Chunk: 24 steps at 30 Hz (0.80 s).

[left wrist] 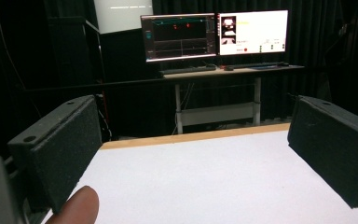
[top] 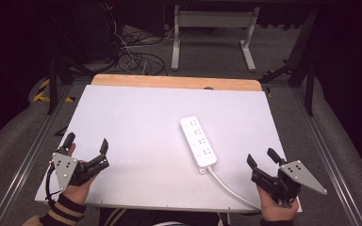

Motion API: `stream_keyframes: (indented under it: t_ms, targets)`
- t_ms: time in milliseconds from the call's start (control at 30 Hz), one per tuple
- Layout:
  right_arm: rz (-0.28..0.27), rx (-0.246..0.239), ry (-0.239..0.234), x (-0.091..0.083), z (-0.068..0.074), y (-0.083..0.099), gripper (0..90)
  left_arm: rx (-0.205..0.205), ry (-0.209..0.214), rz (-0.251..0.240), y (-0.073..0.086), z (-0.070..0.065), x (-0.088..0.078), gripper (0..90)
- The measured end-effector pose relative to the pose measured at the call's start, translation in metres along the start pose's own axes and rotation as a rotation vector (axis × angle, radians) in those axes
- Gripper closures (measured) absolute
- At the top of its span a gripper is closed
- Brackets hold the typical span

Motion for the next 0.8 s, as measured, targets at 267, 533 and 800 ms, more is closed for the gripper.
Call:
stream_keyframes:
  t_ms: [267,533,800]
  targets:
    - [0.001,-0.002,0.001,-0.0007,0.0007,0.0002,28.1,-0.001,0.003,0.002,0.0004,-0.001,0.0005,3.1]
    - [-0.004,0.002,0.004,-0.0033,-0.0006,0.0002,28.6,-0.003,0.008,-0.001,-0.0001,-0.0027,0.0014,3.1]
    - [-0.02,-0.012,-0.003,-0.0066,0.001,-0.0019,47.6,-0.004,0.009,-0.001,-0.0002,-0.0032,0.0018,3.2]
Point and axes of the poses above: each handheld gripper's, and its own axes: x roughly forward along the jaws, y roughly out of its underside, z roughly to its left, the point moved 9 cm from there along x, roughly forward along the jaws, and after that the axes turned 1 degree about -x, right-handed, at the moved point
